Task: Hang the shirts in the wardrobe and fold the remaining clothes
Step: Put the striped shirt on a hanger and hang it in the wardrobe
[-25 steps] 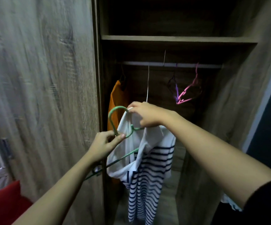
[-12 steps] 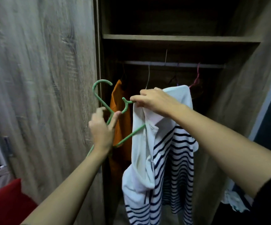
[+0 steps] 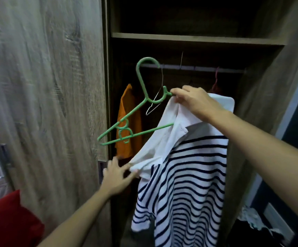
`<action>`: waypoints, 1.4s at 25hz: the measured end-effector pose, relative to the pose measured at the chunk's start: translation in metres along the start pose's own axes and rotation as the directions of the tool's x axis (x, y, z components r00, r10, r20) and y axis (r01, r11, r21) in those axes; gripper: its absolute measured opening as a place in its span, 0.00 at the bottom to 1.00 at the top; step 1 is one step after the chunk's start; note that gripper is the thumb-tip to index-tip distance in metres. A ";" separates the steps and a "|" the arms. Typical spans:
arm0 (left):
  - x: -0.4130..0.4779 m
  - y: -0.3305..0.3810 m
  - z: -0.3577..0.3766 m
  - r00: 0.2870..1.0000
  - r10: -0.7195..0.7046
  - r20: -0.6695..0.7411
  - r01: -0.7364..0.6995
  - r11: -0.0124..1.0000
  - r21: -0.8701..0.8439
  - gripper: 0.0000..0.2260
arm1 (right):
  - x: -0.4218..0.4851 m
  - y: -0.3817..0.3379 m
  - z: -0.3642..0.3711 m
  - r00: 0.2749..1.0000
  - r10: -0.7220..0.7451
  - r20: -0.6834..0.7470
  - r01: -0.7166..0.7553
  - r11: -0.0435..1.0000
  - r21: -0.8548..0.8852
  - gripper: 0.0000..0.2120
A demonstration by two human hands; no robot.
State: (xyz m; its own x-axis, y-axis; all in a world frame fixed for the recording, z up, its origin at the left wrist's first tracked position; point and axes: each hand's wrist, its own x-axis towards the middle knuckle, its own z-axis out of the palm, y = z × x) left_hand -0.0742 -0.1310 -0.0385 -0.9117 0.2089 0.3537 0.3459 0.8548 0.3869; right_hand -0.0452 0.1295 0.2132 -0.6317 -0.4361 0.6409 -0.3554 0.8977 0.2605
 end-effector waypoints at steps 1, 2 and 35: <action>0.007 -0.005 -0.011 1.000 0.000 -0.001 -0.001 0.996 -0.094 0.27 | -0.007 0.007 0.001 1.000 0.018 -0.007 -0.018 1.000 -0.005 0.16; 0.011 -0.006 -0.023 1.000 -0.005 -0.019 0.002 0.984 -0.180 0.26 | -0.014 0.013 0.002 1.000 0.018 -0.012 -0.019 1.000 -0.016 0.16; 0.077 0.022 -0.167 0.764 0.467 -0.446 -0.462 0.877 0.128 0.22 | -0.075 0.028 0.037 0.909 0.387 0.157 -0.414 0.885 0.213 0.34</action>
State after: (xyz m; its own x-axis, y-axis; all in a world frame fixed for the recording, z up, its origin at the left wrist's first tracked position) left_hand -0.0996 -0.1756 0.1389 -0.4359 0.3471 0.8304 0.6966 0.7143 0.0671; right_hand -0.0334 0.1850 0.1462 -0.8195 -0.0585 0.5701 -0.1997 0.9615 -0.1885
